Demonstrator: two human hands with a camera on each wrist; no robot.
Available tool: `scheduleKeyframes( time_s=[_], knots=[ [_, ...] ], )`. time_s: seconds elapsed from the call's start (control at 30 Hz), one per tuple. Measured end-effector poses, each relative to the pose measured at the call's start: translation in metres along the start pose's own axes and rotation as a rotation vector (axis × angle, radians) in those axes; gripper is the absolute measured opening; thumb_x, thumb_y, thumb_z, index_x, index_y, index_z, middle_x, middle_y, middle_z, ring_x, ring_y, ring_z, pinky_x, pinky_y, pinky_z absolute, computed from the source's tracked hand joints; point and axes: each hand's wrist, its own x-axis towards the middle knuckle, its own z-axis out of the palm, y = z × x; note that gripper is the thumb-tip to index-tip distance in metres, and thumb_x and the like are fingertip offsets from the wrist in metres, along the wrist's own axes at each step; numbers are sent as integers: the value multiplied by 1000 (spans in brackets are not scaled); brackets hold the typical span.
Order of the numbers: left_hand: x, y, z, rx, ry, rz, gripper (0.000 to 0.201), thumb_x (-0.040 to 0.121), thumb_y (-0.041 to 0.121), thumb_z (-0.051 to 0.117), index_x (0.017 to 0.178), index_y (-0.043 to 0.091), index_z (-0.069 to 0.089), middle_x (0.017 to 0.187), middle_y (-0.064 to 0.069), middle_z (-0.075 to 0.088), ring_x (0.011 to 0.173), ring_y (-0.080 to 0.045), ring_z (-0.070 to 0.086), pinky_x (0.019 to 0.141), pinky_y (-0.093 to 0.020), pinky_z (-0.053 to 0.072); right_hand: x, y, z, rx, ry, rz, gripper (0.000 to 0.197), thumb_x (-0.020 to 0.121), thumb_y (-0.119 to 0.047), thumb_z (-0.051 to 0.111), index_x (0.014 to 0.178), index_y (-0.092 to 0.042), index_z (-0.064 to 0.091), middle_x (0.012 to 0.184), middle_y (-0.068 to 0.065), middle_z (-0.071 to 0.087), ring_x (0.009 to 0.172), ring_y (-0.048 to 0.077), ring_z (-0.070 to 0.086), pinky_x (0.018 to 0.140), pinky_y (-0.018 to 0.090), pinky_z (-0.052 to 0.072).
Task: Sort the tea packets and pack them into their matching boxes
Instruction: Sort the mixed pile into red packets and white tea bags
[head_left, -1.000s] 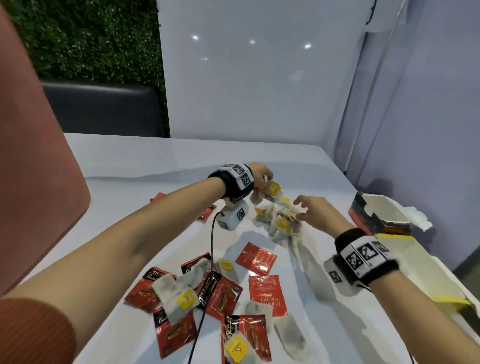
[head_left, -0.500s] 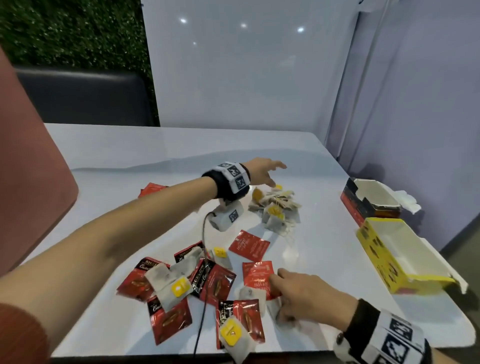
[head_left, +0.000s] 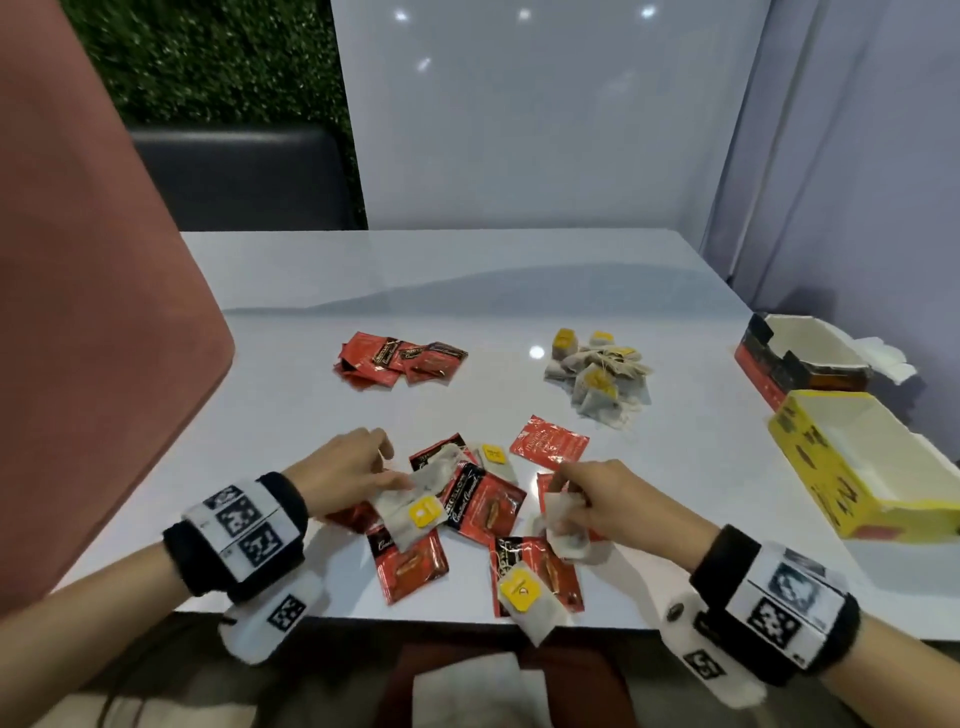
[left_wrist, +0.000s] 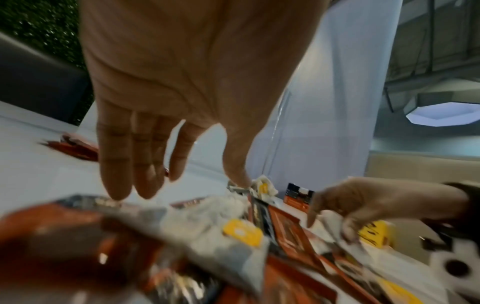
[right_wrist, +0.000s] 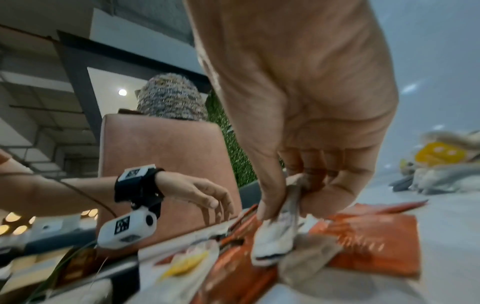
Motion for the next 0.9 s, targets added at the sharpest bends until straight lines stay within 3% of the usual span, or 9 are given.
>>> scheduleKeyframes(
  time_s=[0.1,0.17,0.23,0.3,0.43,0.6,0.73,0.83,0.9],
  knots=[
    [-9,11,23,23,-21,-17,75,73,59,65,126,11,40,120,-6,43,102,-16,47,80,-24,41,10,-8,10,-83,-79,6,18,80,-18,63,97,-13,57,94,2,58,87,18,55,72,29,45],
    [-8,17,29,62,-13,3,78,71,56,69,127,12,38,122,-7,39,107,-19,44,87,-27,43,17,-8,9,-129,-114,24,16,77,-20,67,84,-16,53,92,-1,51,86,18,52,70,29,44],
    [-2,19,29,51,-21,12,76,71,50,72,128,14,38,121,-8,39,108,-21,44,90,-30,43,22,-6,7,-128,-145,23,27,75,-22,71,71,-25,44,90,-3,49,84,15,48,62,23,39],
    [3,19,26,2,-62,6,75,70,44,75,130,17,37,119,-7,39,106,-21,47,89,-30,44,24,-3,1,-66,-149,20,33,75,-24,73,68,-28,41,88,-4,51,82,14,47,58,19,34],
    [8,19,24,-24,-61,18,65,70,38,77,122,19,44,103,2,42,93,-15,47,76,-25,39,23,8,-18,90,-31,13,24,77,-18,71,75,-17,46,77,-3,51,75,16,47,61,26,35],
    [11,13,29,-36,-5,55,42,73,37,75,103,20,51,95,1,48,89,-16,49,66,-23,36,28,21,-40,323,186,4,15,82,-6,63,84,-16,52,88,8,63,82,24,62,71,39,52],
    [9,10,27,-72,56,94,29,76,33,71,87,26,45,91,0,51,84,-16,49,61,-22,34,36,29,-57,479,280,27,17,86,-7,62,101,-11,56,99,7,61,79,21,65,50,23,51],
    [5,6,11,-202,108,104,24,76,29,72,81,26,49,86,2,56,80,-16,54,61,-21,39,53,45,-84,546,430,60,16,81,-5,68,94,-7,59,93,18,64,70,26,64,51,29,54],
    [0,2,-6,-295,166,110,22,74,30,74,83,25,54,86,4,60,80,-16,58,63,-21,43,72,61,-100,553,542,130,18,80,-3,68,95,-7,58,99,26,63,72,29,63,53,30,56]
  ],
)
